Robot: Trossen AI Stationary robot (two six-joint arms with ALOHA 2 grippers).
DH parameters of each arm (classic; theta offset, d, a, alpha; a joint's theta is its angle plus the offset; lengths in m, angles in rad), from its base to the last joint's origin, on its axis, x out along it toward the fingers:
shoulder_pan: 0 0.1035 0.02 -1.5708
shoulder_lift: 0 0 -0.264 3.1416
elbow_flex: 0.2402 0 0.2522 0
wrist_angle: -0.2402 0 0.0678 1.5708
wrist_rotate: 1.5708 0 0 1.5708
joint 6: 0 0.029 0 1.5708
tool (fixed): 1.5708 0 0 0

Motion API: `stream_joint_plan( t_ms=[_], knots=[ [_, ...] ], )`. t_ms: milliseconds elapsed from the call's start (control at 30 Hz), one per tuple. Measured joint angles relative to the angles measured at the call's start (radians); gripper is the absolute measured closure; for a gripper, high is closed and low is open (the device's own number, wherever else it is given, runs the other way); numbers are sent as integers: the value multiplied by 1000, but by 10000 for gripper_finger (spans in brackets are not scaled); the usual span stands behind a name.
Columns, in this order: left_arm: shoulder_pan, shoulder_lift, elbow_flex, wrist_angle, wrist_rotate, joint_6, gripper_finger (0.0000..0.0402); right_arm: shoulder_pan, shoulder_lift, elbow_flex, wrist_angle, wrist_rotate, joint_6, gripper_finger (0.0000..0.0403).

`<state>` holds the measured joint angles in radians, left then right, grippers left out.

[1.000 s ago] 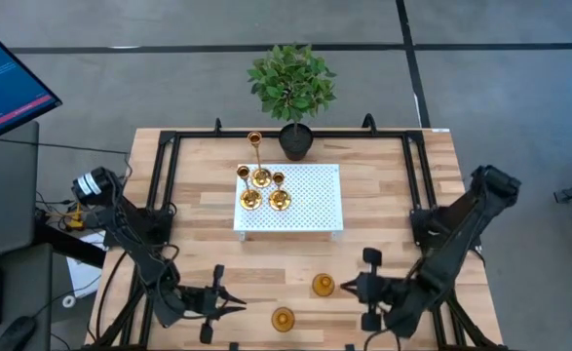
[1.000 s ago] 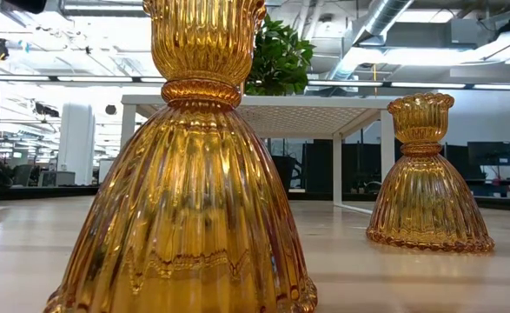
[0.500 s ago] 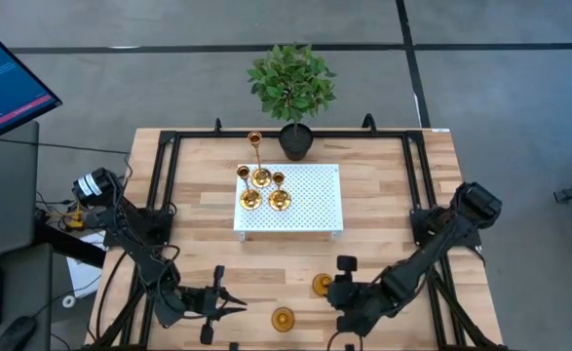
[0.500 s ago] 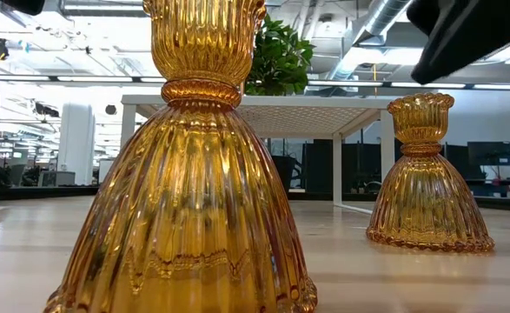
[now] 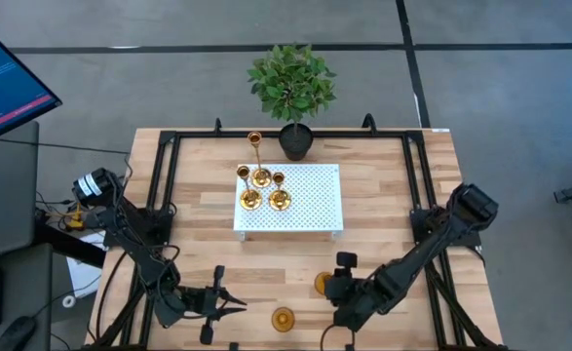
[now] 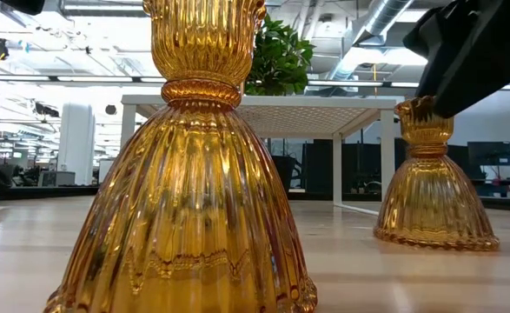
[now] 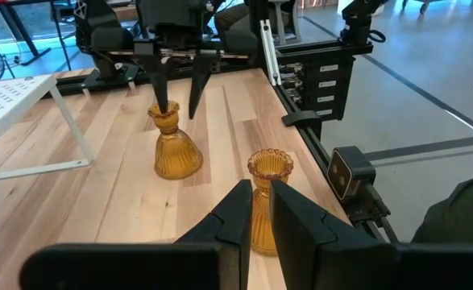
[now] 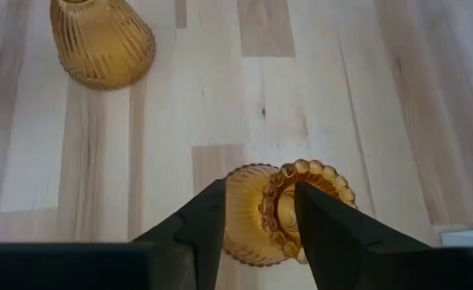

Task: Pick & Place candle stick holders
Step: Put the top brown candle holder on the shelf

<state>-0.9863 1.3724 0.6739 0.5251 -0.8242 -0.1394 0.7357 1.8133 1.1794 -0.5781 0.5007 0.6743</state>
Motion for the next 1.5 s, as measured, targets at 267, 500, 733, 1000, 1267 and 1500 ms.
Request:
stream_joint_plan(
  t_ms=[267,500,733,1000,1267,1500],
  knots=[
    [0,0,0,0,0,0,355,-4,-30,-5,-12,15,6,357],
    [0,0,0,0,-1,0,355,-3,-36,2,-32,26,5,385],
    [0,0,0,0,-1,0,355,-11,-29,153,-237,29,-8,400],
    [0,0,0,0,-1,0,355,-60,-30,406,-425,43,-215,402],
    [0,-1,0,0,-1,-1,355,-162,-32,615,-552,100,-442,402],
    [0,-1,0,0,-1,-1,355,-274,-34,678,-652,181,-525,403]
  ],
)
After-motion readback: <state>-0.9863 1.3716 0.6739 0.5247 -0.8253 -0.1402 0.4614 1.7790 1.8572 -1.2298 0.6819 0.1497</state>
